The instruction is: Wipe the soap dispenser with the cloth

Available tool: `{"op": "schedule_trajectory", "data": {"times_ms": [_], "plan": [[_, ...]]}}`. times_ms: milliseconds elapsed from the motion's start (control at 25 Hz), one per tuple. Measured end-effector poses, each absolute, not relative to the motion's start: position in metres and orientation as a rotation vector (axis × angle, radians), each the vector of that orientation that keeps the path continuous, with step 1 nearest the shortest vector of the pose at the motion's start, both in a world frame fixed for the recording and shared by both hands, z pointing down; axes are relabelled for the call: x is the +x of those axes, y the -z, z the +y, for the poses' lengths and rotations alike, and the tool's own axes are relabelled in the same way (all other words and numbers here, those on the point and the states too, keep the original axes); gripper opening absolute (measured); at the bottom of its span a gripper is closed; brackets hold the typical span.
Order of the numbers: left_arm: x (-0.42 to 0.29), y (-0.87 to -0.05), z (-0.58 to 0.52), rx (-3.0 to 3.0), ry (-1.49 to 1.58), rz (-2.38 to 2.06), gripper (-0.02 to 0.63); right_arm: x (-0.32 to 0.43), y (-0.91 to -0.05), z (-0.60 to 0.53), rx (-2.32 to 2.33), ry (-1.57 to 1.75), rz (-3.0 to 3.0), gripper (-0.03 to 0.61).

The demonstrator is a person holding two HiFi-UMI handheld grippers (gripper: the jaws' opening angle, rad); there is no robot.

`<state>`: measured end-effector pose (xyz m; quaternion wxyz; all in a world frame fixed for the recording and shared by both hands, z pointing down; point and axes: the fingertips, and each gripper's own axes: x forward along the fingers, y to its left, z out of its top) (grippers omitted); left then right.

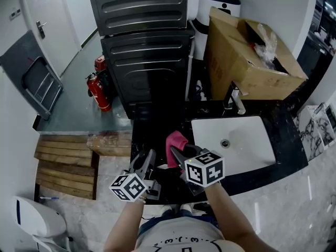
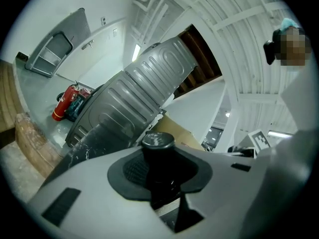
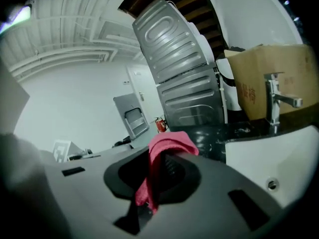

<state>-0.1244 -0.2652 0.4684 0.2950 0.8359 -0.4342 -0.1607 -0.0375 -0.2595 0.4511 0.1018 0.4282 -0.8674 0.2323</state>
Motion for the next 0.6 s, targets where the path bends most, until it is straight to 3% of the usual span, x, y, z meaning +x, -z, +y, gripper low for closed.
{"op": "schedule_trajectory", "data": {"times_ms": [200,600], "plan": [[-0.125,-0.469,-0.265,2.224,0.405,-1.162,0.11,-0.065,-0.455,-0.27,1.192,-0.59,-2.566,0.049],[-0.115,-0.465,-0.267,2.289,0.353,-1.152,0.109,-0.008,-0.505,-0.271,1.301,-0.694,-2.357,0.049]]}}
